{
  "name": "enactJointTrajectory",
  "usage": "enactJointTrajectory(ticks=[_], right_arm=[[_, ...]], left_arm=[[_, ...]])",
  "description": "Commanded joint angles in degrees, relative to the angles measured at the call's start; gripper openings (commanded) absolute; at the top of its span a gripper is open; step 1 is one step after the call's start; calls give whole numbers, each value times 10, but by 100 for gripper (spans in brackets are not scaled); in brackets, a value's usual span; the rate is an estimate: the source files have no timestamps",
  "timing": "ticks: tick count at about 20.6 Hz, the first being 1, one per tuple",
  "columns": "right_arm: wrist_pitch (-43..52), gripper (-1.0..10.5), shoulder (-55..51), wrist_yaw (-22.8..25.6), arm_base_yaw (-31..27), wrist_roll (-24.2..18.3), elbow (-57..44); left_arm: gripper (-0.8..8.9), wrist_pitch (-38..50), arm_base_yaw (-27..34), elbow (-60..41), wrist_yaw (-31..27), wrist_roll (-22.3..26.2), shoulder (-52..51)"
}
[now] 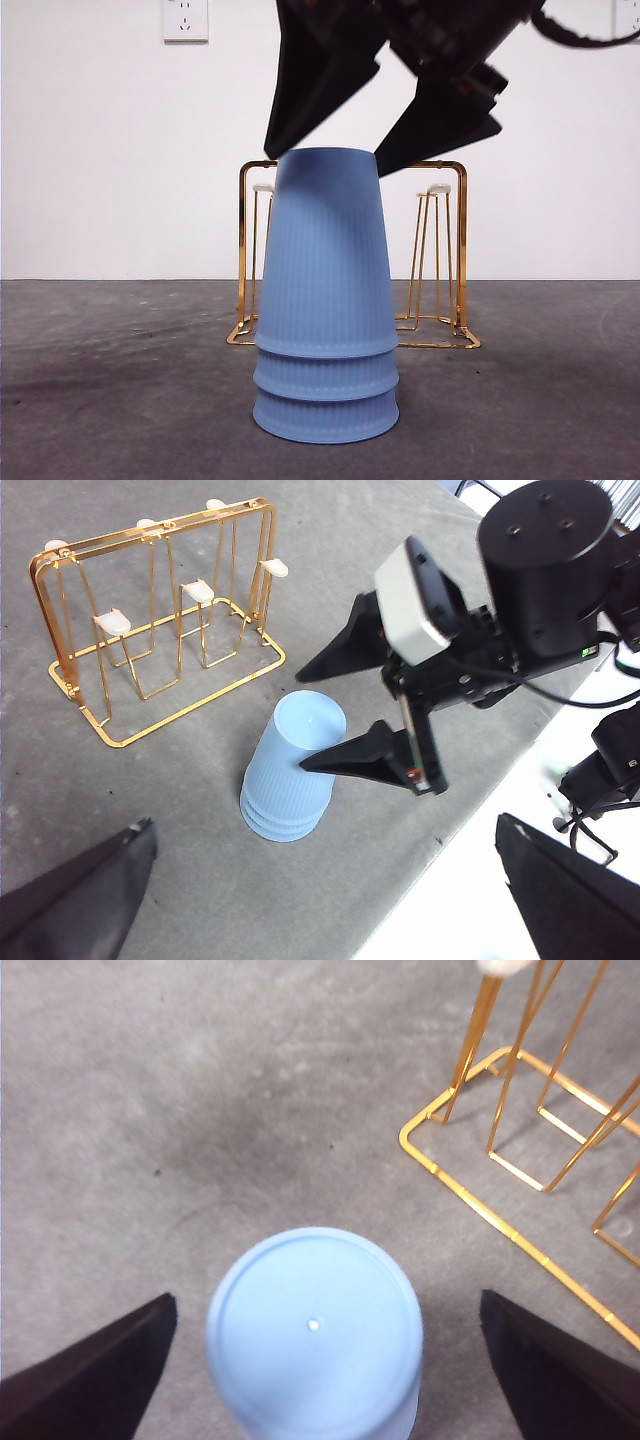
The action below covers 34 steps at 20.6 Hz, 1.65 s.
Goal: The left arm pick up the left cup on cup holder and place it on desk, then the right arm insert the right cup into the first cup, and then the left arm insert the mid cup into the first cup
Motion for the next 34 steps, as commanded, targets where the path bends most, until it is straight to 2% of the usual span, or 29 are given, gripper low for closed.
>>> enactJointTrajectory(ticks=[1,4,6,9,12,15,16,17,18,19,21,34], right_arm=[[-16,497,-31,-1,6,5,39],[-128,497,-80,0,6,14,97],[-226,497,-120,0,6,40,133],[-347,495,-194,11,6,82,142],[-434,494,-267,32,6,103,142],[-459,494,-333,45,6,103,142],[-462,493,-346,45,6,100,142],[-465,478,-361,45,6,96,142],[-469,326,-370,45,6,96,142],[-472,54,-376,45,6,93,142],[-467,18,-379,47,6,87,142],[-460,18,-380,45,6,85,143]], left_arm=[[533,5,-6,6,-3,2,4],[533,5,-6,6,-3,2,4],[533,5,-6,6,-3,4,4],[532,5,-6,6,-4,21,3],[528,-3,-6,6,-19,48,3],[484,-3,-6,6,-27,68,3],[436,-3,-6,6,-27,73,3],[335,-3,-6,6,-27,74,3],[160,-4,-6,6,-27,76,3],[-6,-5,-6,6,-27,82,3],[16,-2,-6,6,-28,79,3],[17,1,-6,6,-27,70,3]])
